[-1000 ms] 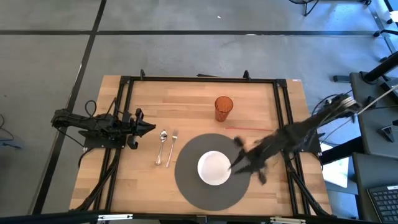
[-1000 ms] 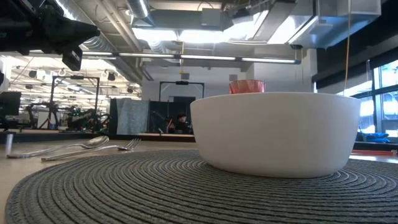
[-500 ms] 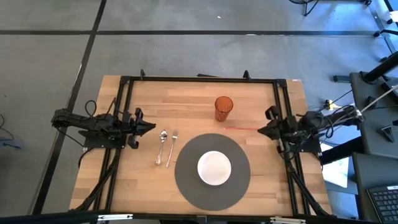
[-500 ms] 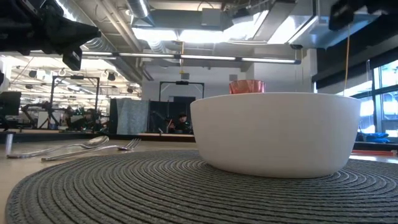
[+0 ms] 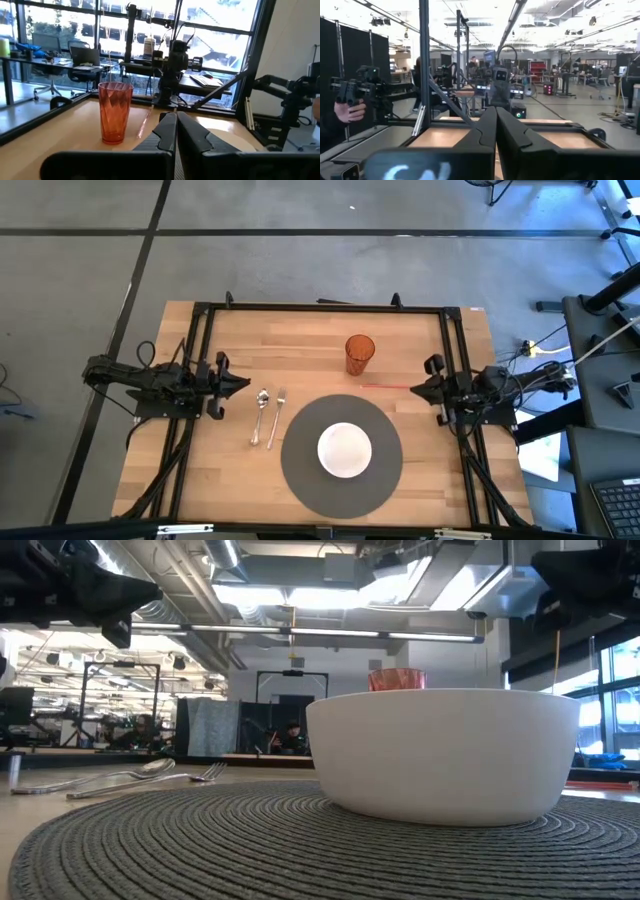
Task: Pick & Place Utensil
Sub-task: Put the silver spoon into the white bowl
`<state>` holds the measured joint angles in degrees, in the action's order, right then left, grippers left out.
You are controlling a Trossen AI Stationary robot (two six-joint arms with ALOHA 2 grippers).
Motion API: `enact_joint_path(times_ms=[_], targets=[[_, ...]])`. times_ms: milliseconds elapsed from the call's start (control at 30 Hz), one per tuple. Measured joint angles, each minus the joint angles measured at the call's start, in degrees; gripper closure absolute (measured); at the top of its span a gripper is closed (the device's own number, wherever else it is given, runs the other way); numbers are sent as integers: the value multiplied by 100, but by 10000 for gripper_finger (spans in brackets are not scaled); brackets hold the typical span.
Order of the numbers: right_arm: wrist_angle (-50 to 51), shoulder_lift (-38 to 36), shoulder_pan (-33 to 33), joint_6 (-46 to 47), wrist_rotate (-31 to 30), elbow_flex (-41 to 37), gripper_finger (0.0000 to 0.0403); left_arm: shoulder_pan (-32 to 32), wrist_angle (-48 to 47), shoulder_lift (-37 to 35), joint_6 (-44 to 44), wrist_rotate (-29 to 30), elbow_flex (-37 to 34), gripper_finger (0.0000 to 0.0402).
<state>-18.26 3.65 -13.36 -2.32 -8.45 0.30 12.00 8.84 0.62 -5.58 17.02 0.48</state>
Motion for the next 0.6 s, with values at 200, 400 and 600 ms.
enact_joint_path(times_ms=[200,400,600], targets=[[19,1,47,123,2,4,398,1,39,0,318,-5,0,395],[100,5,47,123,3,4,398,1,39,0,201,181,-1,395],[98,5,47,36,2,7,398,-1,265,0,41,1185,0,396]])
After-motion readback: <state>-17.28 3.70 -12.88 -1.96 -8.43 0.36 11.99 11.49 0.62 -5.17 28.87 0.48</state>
